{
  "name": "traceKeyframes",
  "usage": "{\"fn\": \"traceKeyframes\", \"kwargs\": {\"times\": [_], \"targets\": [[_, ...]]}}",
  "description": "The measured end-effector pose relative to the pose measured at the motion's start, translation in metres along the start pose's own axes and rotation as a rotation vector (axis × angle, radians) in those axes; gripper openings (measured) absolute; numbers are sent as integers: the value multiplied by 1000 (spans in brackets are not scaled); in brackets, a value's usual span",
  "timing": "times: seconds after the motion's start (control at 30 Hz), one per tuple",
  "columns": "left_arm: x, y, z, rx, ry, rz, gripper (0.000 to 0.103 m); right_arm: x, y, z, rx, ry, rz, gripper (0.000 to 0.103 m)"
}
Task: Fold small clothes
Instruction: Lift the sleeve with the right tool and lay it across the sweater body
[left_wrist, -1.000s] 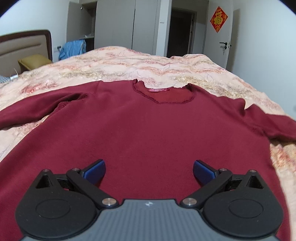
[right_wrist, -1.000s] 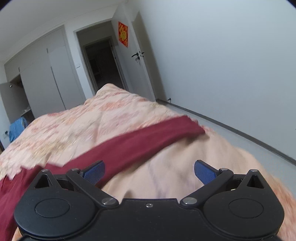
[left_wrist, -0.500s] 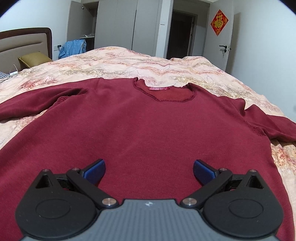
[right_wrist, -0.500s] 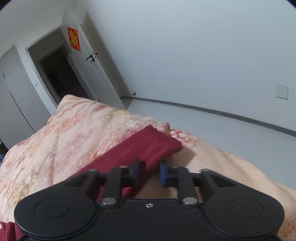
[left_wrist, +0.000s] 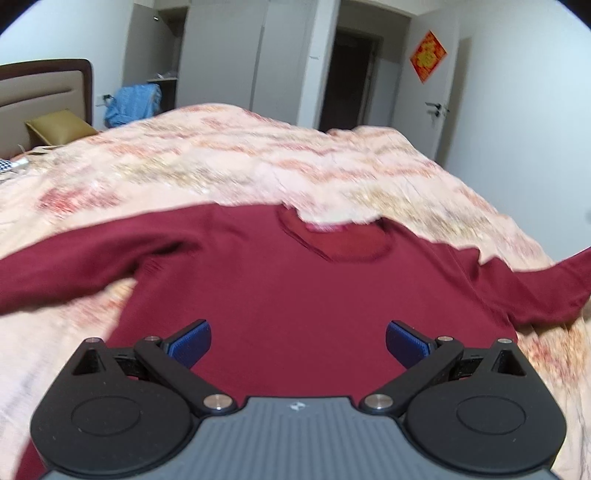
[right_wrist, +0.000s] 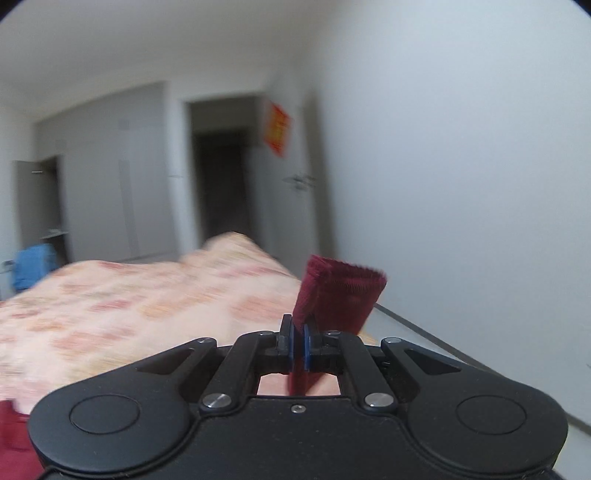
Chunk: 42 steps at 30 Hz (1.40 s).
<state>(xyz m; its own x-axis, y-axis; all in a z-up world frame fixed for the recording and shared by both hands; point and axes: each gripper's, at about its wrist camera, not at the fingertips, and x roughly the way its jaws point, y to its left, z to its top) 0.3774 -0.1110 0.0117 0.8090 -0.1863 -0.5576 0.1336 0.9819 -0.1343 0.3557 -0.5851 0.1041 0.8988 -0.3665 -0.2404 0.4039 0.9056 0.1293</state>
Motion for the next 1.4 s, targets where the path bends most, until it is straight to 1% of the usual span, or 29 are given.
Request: {"fn": "traceKeyframes", "kwargs": {"times": [0.13, 0.27, 0.4, 0.53, 0.63, 0.73, 0.83, 0.9, 0.93, 1.0, 1.03, 1.07, 1.1, 1.13, 1.17, 1.2, 1.27, 1.3, 1.33, 1.37, 1.4], "targets": [[-16, 25, 9, -47, -31, 28, 103, -21, 78, 18, -78, -37, 161, 4], [-32, 54, 12, -93, -60, 63, 103, -41, 161, 17, -185, -58, 325, 4], [-48, 89, 12, -147, -98, 79, 103, -54, 238, -5, -295, -10, 454, 4], [-58, 118, 10, -189, -113, 115, 103, -74, 306, -49, -432, 34, 537, 4], [-63, 134, 5, -205, -115, 144, 103, -81, 343, -86, -508, 100, 592, 4], [-67, 147, -1, -219, -110, 162, 103, -93, 371, -126, -590, 137, 623, 4], [-67, 156, -5, -226, -106, 173, 103, -94, 385, -151, -640, 201, 659, 4], [-65, 158, -7, -231, -101, 178, 103, -96, 388, -165, -669, 224, 682, 5], [-64, 158, -7, -234, -99, 178, 103, -99, 389, -171, -685, 228, 694, 7], [-61, 158, -7, -238, -97, 175, 103, -101, 386, -175, -683, 249, 723, 16], [-59, 157, -7, -239, -96, 172, 103, -100, 383, -177, -671, 263, 737, 25], [-57, 155, -7, -240, -95, 167, 103, -100, 381, -178, -662, 273, 746, 40], [-54, 153, -6, -240, -91, 161, 103, -101, 377, -179, -652, 279, 753, 49], [-51, 150, -6, -239, -86, 155, 103, -101, 372, -178, -640, 282, 765, 64], [-48, 147, -5, -235, -79, 148, 103, -104, 364, -177, -627, 280, 778, 74], [-44, 142, -5, -229, -71, 142, 103, -107, 355, -175, -612, 274, 786, 77], [-36, 131, -3, -208, -60, 125, 103, -111, 335, -169, -583, 256, 790, 89], [-32, 124, -2, -196, -61, 110, 103, -112, 324, -166, -566, 246, 787, 93], [-28, 117, 0, -185, -64, 92, 103, -112, 311, -164, -541, 237, 777, 99], [-22, 109, 2, -173, -68, 70, 103, -112, 298, -162, -508, 233, 758, 102], [-15, 101, 4, -162, -69, 48, 103, -111, 284, -162, -473, 234, 738, 102]]}}
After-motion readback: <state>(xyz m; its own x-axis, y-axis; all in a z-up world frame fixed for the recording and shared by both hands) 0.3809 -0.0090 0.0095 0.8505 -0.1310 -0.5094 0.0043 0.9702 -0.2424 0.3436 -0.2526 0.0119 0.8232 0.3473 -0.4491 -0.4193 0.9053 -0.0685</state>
